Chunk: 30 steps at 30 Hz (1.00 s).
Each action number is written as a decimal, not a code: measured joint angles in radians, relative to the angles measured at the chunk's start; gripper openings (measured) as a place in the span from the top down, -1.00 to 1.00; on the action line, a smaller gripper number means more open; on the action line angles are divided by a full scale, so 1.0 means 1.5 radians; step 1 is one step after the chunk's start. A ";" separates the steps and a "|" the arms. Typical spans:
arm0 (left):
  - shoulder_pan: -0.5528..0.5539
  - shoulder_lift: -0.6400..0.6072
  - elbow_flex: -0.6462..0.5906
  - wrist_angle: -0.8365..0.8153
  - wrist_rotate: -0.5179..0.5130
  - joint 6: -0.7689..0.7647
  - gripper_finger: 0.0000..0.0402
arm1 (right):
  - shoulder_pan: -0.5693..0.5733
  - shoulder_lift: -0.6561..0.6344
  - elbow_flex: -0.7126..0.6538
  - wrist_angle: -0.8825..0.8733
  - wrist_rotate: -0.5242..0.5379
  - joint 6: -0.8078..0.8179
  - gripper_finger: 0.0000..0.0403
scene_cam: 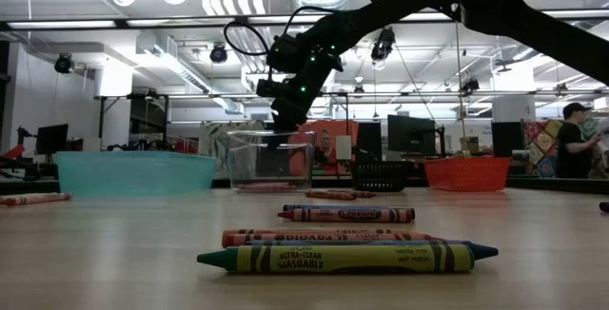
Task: Sort crayons
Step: Put the blue crayon into the green transparent bin
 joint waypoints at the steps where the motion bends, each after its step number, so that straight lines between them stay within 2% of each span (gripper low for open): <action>1: 0.000 0.000 0.000 -0.004 0.000 -0.005 0.35 | 0.000 0.000 0.000 0.000 0.000 0.000 0.68; 11: 0.000 0.026 0.000 -0.051 0.001 -0.085 0.35 | 0.004 -0.048 -0.001 -0.002 0.000 0.018 0.68; 20: -0.001 0.103 0.000 -0.152 0.021 -0.254 0.35 | 0.024 -0.155 -0.001 -0.089 -0.008 0.026 0.67; 26: -0.001 0.154 0.024 -0.231 0.066 -0.371 0.35 | 0.031 -0.227 -0.001 -0.193 -0.065 0.057 0.67; 30: -0.001 0.193 0.061 -0.314 0.078 -0.446 0.35 | 0.044 -0.274 -0.017 -0.219 -0.105 0.079 0.67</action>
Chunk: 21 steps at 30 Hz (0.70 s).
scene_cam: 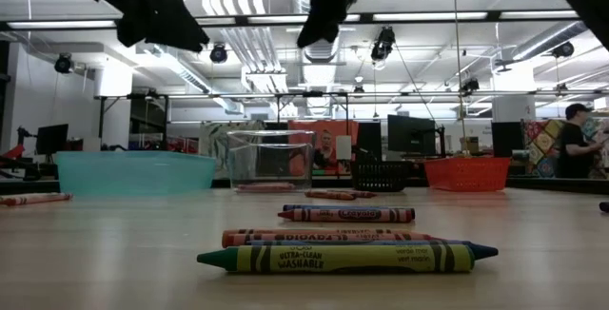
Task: Sort crayons
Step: Put the blue crayon into the green transparent bin
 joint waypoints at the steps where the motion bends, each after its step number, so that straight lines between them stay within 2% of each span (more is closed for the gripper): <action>1: 0.000 0.010 0.009 -0.021 0.006 -0.018 0.35 | 0.005 -0.013 -0.009 -0.001 -0.007 0.007 0.67; 5: -0.001 0.052 0.036 -0.080 0.048 -0.071 0.35 | 0.027 -0.064 -0.061 -0.001 -0.016 0.027 0.67; 10: -0.006 0.113 0.058 -0.089 0.105 -0.071 0.35 | 0.059 -0.128 -0.149 0.000 -0.018 0.053 0.67; 15: -0.010 0.175 0.088 -0.100 0.110 -0.044 0.35 | 0.087 -0.194 -0.264 0.030 -0.017 0.108 0.67; 21: -0.010 0.239 0.126 -0.099 0.110 0.018 0.35 | 0.114 -0.270 -0.400 0.046 -0.017 0.224 0.67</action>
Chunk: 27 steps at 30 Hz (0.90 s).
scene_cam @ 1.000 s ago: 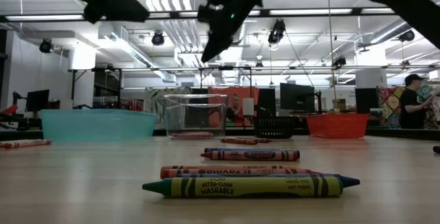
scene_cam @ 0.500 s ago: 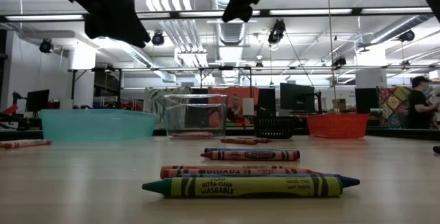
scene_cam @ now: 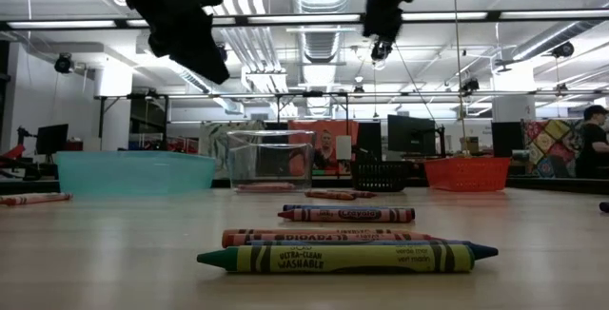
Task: Sort crayons
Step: Put the blue crayon into the green transparent bin
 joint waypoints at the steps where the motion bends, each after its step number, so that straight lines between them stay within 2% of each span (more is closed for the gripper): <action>1: 0.000 0.009 0.007 0.001 0.000 0.011 0.35 | 0.005 -0.011 -0.020 -0.001 0.000 0.022 0.67; 7: 0.000 0.061 0.046 0.002 -0.003 0.075 0.35 | 0.036 -0.068 -0.134 -0.005 0.000 0.117 0.67; 18: 0.000 0.103 0.066 0.025 -0.007 0.185 0.35 | 0.147 -0.105 -0.315 -0.022 0.005 0.168 0.67; 23: 0.000 0.091 0.066 0.051 -0.007 0.246 0.35 | 0.209 -0.103 -0.387 -0.022 0.073 0.197 0.67; 27: 0.001 0.081 0.066 0.063 -0.006 0.296 0.35 | 0.254 -0.108 -0.431 -0.021 0.090 0.233 0.67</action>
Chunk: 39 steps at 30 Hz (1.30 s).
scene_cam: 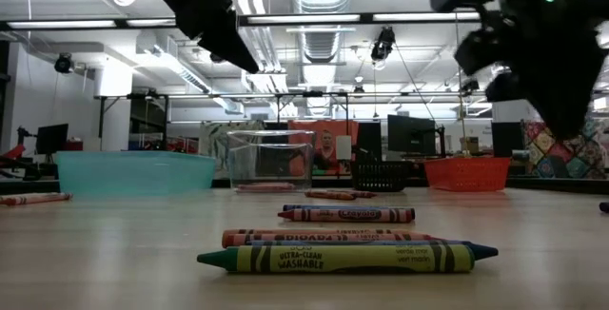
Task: Sort crayons
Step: Put the blue crayon into the green transparent bin
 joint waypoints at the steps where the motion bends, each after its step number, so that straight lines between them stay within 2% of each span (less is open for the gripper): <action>1: 0.000 -0.002 0.000 0.005 0.000 0.009 0.35 | 0.010 -0.003 -0.009 0.000 0.002 0.010 0.67; 6: 0.001 -0.015 0.000 0.019 0.009 0.050 0.35 | 0.067 -0.035 -0.034 0.006 0.047 0.056 0.67; 11: 0.003 -0.019 -0.001 0.036 0.078 0.090 0.35 | 0.124 -0.080 -0.059 0.014 0.102 0.111 0.67; 19: 0.004 -0.020 -0.008 0.081 0.094 0.123 0.35 | 0.185 -0.119 -0.113 0.116 0.122 0.190 0.67; 24: 0.004 -0.020 -0.008 0.115 0.095 0.125 0.35 | 0.201 -0.118 -0.129 0.122 0.155 0.212 0.67; 39: 0.004 -0.020 -0.008 0.122 0.094 0.108 0.35 | 0.201 -0.118 -0.152 0.135 0.154 0.224 0.67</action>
